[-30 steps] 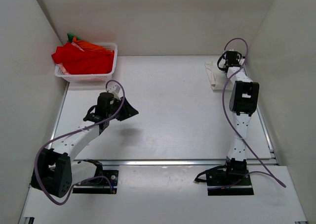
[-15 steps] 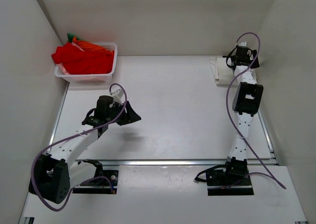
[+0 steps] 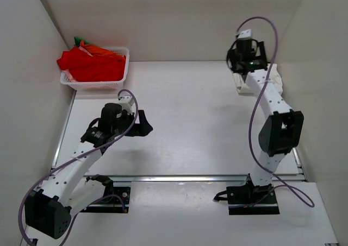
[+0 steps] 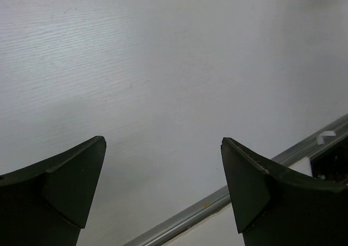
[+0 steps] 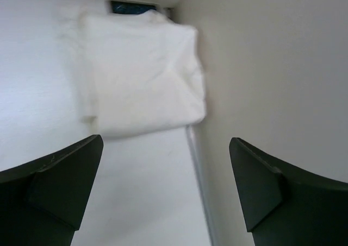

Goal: Fold and stack the t-shirts
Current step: Put the neatly folded tshirt into the corner of the board with the right arm

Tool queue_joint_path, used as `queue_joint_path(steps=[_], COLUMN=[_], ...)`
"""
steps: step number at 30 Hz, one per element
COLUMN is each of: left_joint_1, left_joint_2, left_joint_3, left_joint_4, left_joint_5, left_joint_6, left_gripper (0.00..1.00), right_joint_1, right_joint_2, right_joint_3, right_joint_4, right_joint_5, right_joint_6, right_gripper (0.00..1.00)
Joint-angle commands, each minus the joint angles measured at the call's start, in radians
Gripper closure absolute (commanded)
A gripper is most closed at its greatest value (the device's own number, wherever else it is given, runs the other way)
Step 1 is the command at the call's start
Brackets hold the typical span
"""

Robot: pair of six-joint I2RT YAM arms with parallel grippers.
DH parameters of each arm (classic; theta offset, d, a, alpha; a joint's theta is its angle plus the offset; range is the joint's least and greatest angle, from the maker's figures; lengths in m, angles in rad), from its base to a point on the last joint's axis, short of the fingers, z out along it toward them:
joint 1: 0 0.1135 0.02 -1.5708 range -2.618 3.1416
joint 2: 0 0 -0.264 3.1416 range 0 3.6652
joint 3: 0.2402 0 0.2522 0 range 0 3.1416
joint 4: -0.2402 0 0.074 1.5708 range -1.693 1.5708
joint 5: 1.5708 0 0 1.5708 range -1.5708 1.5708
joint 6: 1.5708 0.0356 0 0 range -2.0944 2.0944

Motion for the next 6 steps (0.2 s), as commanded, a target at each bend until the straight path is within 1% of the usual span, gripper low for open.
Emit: queue_joint_path(steps=[1,3,4,5,6], left_joint_1=[0.007,0.015,0.013,0.002,-0.020], left_joint_2=[-0.007,0.047,0.056,0.081,0.090], left_joint_3=[0.045,0.074,0.081,0.087,0.081], left_joint_4=[-0.130,-0.231,-0.255,-0.301,-0.300], left_joint_5=[-0.072,-0.103,-0.091,-0.107,-0.161], left_joint_6=[0.143,0.202,0.224,0.255,0.232], left_gripper=[0.01,0.02,0.02,0.01,0.01], right_joint_1=[0.149,0.204,0.214,0.215,0.212], right_joint_2=[-0.160,-0.278,-0.317,-0.395,-0.468], right_joint_3=[-0.231,-0.440,-0.480,-0.563,-0.633], right_joint_4=[-0.229,-0.243,-0.262,-0.263,-0.272], right_joint_5=[0.033,0.016,-0.022,-0.066,-0.089], right_joint_6=[0.148,0.245,0.269,0.318,0.358], right_gripper=[0.01,0.01,0.00,0.01,0.01])
